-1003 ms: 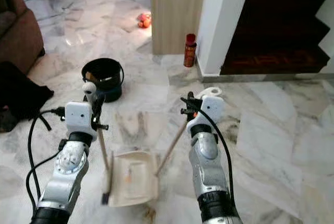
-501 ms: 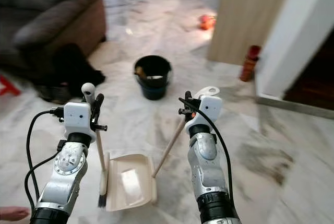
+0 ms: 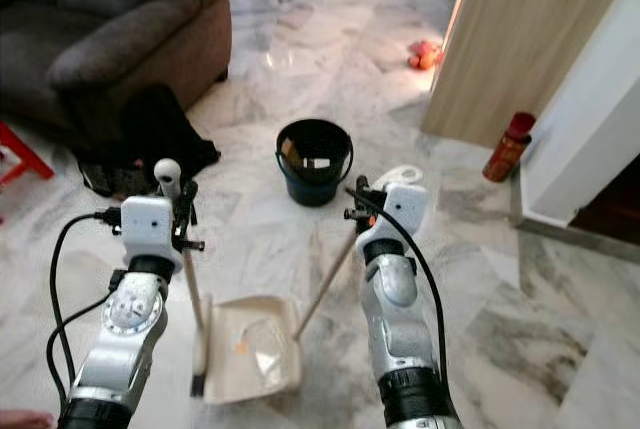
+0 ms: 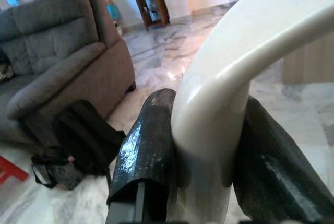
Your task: Sweep floor
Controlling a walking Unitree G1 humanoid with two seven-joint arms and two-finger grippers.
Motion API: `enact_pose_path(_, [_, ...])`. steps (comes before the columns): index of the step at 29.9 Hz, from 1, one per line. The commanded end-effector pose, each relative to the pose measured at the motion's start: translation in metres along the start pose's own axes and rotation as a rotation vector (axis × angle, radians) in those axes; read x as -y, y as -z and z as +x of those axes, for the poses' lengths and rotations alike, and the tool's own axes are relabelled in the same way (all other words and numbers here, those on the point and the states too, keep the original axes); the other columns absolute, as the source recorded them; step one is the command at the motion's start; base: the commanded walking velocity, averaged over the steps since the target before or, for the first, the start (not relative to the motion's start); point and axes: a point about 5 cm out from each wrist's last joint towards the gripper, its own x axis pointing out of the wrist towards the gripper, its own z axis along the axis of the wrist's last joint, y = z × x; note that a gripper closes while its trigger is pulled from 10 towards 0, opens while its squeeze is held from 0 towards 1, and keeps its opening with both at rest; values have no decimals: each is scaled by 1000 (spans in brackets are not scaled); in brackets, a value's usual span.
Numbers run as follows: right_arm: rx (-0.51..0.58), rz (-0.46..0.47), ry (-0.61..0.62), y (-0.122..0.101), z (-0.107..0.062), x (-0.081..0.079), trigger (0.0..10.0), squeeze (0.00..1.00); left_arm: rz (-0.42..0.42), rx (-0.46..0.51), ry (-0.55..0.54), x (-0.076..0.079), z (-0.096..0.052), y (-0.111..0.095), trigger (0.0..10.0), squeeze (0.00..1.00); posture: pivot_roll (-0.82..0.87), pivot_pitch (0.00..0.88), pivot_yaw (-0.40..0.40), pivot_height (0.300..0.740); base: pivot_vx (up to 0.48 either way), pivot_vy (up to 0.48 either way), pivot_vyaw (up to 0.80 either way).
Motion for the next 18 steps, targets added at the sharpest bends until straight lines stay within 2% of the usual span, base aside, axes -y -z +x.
enact_pose_path(1, [55, 18, -8, -14, 4, -3, 10000, 0, -2, 48, 13, 3, 3, -10, 10000, 0, 130, 83, -2, 740, 364, 0, 0])
enact_pose_path(10, [47, 19, -31, -12, 5, -7, 10000, 0, 3, 51, 14, 2, 3, -11, 10000, 0, 136, 77, -2, 740, 365, 0, 0])
enact_pose_path(16, [50, 24, -23, -12, 4, -6, 10000, 0, 5, 51, 15, 1, 3, -11, 10000, 0, 136, 70, 1, 740, 364, 0, -640])
enact_pose_path(18, [54, 20, -19, -12, 4, -6, 10000, 0, 4, 51, 17, 1, 3, -11, 10000, 0, 136, 71, 1, 740, 364, 0, 0])
